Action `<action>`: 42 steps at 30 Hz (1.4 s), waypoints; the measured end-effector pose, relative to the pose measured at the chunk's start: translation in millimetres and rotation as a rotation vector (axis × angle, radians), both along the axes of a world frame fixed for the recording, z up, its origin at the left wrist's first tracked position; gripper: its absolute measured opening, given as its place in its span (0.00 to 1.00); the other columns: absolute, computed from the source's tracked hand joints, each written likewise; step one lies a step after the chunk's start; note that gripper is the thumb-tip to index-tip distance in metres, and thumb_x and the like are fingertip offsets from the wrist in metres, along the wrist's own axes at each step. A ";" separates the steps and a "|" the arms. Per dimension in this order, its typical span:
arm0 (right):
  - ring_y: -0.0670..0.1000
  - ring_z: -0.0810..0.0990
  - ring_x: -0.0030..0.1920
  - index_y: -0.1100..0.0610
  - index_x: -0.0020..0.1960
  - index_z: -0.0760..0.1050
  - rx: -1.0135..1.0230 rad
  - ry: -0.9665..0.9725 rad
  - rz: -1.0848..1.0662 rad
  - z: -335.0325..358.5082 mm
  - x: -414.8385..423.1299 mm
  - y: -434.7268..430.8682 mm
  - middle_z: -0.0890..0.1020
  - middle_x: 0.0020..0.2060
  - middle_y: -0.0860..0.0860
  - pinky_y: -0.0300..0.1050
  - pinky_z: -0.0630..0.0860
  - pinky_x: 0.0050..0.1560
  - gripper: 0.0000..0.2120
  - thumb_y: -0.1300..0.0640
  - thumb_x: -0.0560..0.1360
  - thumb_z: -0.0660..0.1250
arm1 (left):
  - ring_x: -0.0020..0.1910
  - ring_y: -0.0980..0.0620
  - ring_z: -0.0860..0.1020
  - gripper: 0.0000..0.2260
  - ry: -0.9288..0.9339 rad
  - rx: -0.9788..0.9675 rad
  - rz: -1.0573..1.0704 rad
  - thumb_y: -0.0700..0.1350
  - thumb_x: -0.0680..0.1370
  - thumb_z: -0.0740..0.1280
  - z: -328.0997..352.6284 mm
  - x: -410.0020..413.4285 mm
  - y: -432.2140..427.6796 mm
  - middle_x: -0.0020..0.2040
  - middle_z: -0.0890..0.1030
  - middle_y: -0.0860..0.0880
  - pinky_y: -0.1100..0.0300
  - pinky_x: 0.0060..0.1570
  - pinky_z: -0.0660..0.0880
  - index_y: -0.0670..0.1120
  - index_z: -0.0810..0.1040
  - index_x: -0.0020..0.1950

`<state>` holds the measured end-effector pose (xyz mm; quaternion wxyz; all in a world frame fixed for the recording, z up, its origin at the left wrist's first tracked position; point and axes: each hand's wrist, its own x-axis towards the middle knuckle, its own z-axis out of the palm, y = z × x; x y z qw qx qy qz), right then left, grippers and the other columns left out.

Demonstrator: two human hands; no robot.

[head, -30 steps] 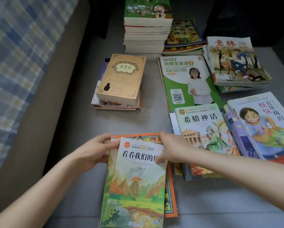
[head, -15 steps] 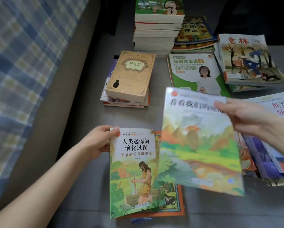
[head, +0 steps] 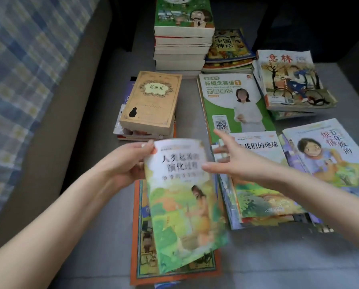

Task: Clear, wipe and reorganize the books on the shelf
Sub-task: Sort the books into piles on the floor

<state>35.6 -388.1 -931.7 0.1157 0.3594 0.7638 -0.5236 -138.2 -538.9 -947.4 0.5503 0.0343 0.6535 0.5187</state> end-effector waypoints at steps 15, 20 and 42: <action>0.65 0.76 0.51 0.60 0.69 0.69 1.227 -0.295 -0.004 -12.5 59.5 62.0 0.78 0.54 0.65 0.55 0.72 0.49 0.31 0.63 0.67 0.73 | 0.51 0.44 0.78 0.19 0.560 -0.660 -0.345 0.54 0.77 0.67 -64.6 7.8 -45.5 0.55 0.80 0.42 0.53 0.50 0.76 0.40 0.75 0.58; 0.53 0.71 0.66 0.54 0.71 0.67 0.668 -0.186 0.201 -29.4 38.2 -6.4 0.73 0.66 0.51 0.45 0.66 0.65 0.24 0.52 0.77 0.64 | 0.37 0.53 0.79 0.06 0.470 -0.574 -0.369 0.46 0.77 0.68 -68.3 27.6 -52.9 0.39 0.81 0.50 0.59 0.36 0.77 0.49 0.74 0.42; 0.48 0.78 0.22 0.57 0.48 0.72 0.174 0.645 -0.735 46.4 39.6 83.5 0.79 0.25 0.54 0.40 0.76 0.23 0.07 0.66 0.80 0.58 | 0.45 0.48 0.79 0.14 0.555 0.022 -0.192 0.47 0.80 0.65 54.5 -37.1 120.8 0.51 0.80 0.45 0.57 0.43 0.79 0.42 0.73 0.62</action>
